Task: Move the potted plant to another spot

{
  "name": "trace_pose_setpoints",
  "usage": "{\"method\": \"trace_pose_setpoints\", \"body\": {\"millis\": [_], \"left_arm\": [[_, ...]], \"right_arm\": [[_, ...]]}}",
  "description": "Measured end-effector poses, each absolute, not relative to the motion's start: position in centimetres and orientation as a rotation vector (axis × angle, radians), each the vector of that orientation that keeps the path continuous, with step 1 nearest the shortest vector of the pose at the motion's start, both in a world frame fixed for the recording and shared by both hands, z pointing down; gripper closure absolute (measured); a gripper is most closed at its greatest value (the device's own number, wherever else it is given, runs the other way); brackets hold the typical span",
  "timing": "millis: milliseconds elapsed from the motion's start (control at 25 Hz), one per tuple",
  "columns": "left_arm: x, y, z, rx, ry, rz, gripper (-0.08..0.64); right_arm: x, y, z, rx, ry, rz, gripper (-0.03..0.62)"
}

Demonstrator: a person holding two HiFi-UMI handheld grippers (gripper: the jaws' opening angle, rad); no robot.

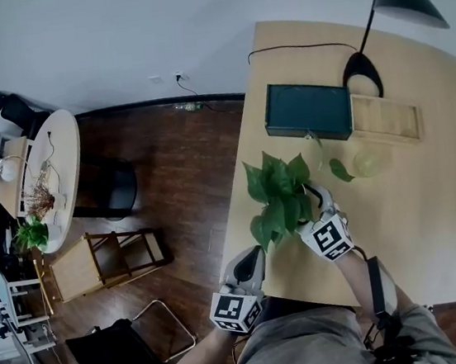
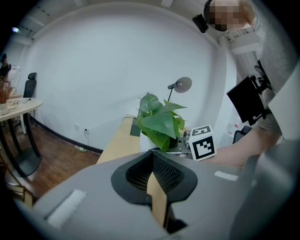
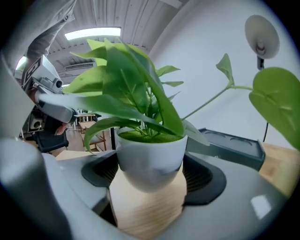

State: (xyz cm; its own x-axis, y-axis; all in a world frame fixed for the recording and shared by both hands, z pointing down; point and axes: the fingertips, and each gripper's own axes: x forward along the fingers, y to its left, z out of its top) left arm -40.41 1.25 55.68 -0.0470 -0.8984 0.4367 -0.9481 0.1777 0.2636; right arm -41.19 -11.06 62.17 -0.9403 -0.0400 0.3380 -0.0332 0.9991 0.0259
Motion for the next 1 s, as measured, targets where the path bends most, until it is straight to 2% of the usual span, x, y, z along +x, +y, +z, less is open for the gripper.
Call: {"method": "trace_pose_setpoints", "body": {"millis": [400,1000], "left_arm": [[-38.6,-4.4,51.8,1.985,-1.928,0.05,0.558],[-29.0,-7.8,46.3,2.416,-1.638,-0.018,0.558]], "right_arm": [[-36.7,-15.2,55.3,0.313,-2.847,-0.142,0.156],[-23.8,-16.6,48.4,0.834,-2.789,-0.206,0.156]]}}
